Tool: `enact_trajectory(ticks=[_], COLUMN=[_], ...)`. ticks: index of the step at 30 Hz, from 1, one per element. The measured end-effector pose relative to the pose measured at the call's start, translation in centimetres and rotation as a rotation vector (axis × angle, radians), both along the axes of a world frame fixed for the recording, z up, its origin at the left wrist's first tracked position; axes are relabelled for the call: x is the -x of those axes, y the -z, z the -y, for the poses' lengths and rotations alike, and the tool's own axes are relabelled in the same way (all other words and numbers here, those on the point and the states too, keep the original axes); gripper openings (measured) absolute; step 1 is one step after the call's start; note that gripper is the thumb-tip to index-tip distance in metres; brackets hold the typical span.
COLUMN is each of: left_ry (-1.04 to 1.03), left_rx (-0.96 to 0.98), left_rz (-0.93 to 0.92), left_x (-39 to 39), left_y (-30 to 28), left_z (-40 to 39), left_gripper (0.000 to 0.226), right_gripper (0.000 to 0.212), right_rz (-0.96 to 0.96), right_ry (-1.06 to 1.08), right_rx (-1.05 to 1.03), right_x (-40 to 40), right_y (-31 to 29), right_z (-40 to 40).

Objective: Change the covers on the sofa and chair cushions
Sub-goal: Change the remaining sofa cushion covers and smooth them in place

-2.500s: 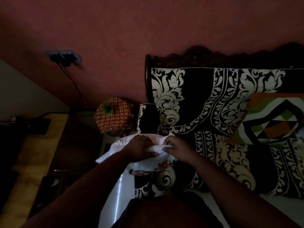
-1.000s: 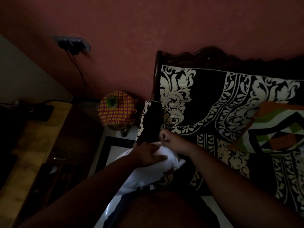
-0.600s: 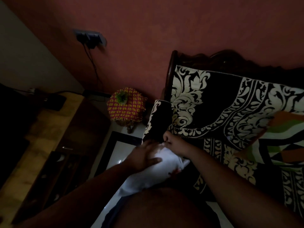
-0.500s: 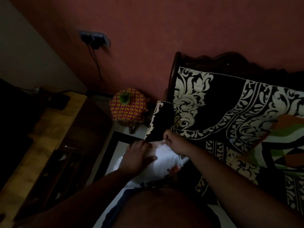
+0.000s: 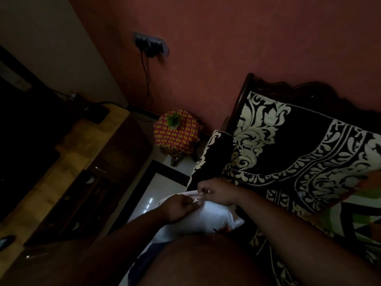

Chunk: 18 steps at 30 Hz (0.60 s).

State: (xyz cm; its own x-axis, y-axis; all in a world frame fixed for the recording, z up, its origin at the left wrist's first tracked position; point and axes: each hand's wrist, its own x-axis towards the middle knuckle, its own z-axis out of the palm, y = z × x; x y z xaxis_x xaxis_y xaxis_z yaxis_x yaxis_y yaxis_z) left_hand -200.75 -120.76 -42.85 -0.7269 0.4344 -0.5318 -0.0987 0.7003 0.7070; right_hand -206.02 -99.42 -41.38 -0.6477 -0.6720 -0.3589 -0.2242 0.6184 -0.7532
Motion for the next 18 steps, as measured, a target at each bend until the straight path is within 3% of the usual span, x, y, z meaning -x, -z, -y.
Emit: enact_trajectory(ticks=[2,5,6,9,13,16,18], left_ry=[-0.07,-0.106,-0.126,-0.136,0.065,0.333,0.405], left_rx=[-0.167,-0.191,-0.213,-0.081,0.255,0.149,0.021], left_rz=[0.22,0.241,0.194,-0.03,-0.378,-0.543,-0.567], left_x=[-0.1,1.0,1.3,1.5,0.1,-1.2,-1.8], left_y=[-1.0,-1.4,-1.1,0.1,1.2,1.8,1.4], left_z=[0.0,0.9,1.4,2.5,2.9,2.3,1.4], left_gripper=[0.032,0.052,0.054,0.022,0.046,0.046,0.049], right_gripper=[0.016,0.017,0.019,0.024,0.022,0.019,0.017], right_rz=[0.081,0.122,0.116,0.122,0.069,0.037,-0.007], right_ry=[0.095,0.247,0.293,0.379,0.532,0.37,0.25], right_rx=[0.037,0.029,0.003,-0.106,-0.28,-0.321,-0.425], right_x=[-1.1,-1.6,-1.6,-1.7,-1.9,-2.0,-2.2], right_y=[1.1,1.7,2.0,2.8,3.9,3.6,3.4], right_z=[0.3,0.6,0.3,-0.6,-1.4,-2.1,-1.8])
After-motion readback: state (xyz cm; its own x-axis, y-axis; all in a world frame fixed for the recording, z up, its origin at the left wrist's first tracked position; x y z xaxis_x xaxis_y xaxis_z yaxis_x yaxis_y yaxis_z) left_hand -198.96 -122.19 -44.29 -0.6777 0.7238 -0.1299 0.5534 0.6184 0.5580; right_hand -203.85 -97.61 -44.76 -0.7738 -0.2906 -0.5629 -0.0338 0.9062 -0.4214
